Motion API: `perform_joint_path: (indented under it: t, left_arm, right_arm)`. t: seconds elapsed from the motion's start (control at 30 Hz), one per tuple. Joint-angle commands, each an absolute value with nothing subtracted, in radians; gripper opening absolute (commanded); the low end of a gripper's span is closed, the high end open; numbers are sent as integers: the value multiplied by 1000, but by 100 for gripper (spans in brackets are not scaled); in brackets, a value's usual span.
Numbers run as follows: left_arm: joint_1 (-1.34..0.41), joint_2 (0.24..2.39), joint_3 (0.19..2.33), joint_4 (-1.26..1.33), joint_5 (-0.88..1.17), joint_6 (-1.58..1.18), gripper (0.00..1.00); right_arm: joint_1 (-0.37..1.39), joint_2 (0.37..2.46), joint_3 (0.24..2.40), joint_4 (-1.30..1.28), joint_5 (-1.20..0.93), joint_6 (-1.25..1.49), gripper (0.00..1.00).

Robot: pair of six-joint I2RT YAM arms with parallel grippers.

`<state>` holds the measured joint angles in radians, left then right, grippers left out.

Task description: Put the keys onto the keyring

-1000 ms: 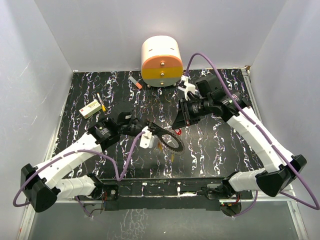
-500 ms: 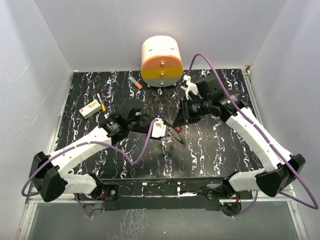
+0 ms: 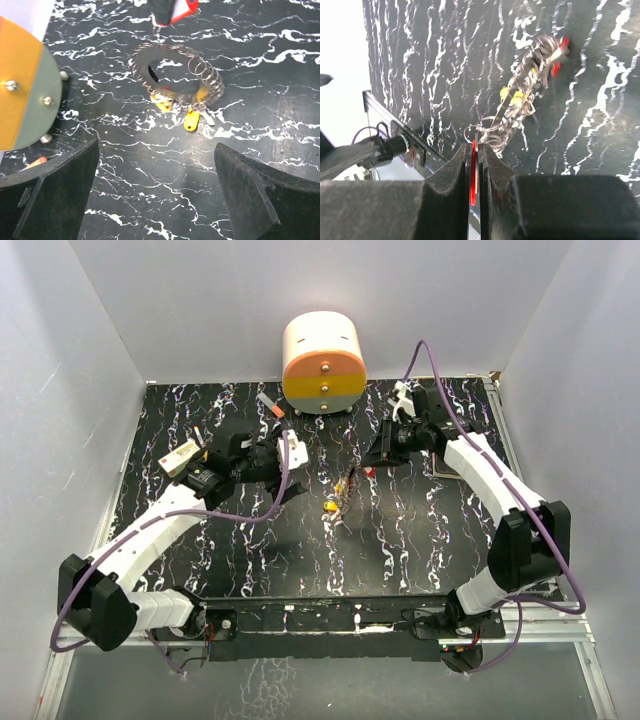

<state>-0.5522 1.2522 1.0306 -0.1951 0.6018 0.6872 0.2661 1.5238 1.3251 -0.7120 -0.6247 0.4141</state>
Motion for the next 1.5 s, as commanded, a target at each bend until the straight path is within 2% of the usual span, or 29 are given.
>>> perform_joint_path:
  t: [0.0,0.3,0.37,0.5,0.53,0.57,0.6,0.9,0.97,1.13,1.27,1.47]
  left_arm:
    - [-544,1172,1034,-142,541,582,97]
    - [-544,1148,996,-86,526,538,97]
    - [-545,1150,994,-65,517,517,97]
    - [-545,1130,982,-19,481,445,97]
    - [-543,1125,981,-23,479,437,97]
    - [-544,1123,981,-28,476,432,97]
    - [-544,1123,981,-32,472,428,97]
    - [-536,1131,1033,-77,369,430,97]
    - [-531,1132,1038,-66,337,416,97]
    - [-502,1133,1040,-22,296,349,97]
    - [-476,1134,1029,5,289,321,97]
    - [-449,1121,1013,26,295,302,97]
  right_arm:
    - [170,1494,1268,-525,-669,433,8]
    - [119,1318,891,-489,-521,458,9]
    - [113,1289,854,-493,-475,464,11]
    - [109,1221,849,-500,-372,440,8]
    - [109,1205,853,-494,-340,440,62]
    - [109,1191,862,-494,-306,439,94]
    - [109,1181,871,-495,-280,438,98]
    - [108,1196,913,-546,-265,422,99]
    - [110,1183,914,-521,-192,467,99]
    - [116,1081,919,-444,-70,477,99]
    - [120,1002,929,-407,-72,447,99]
    - [120,959,909,-396,-21,564,99]
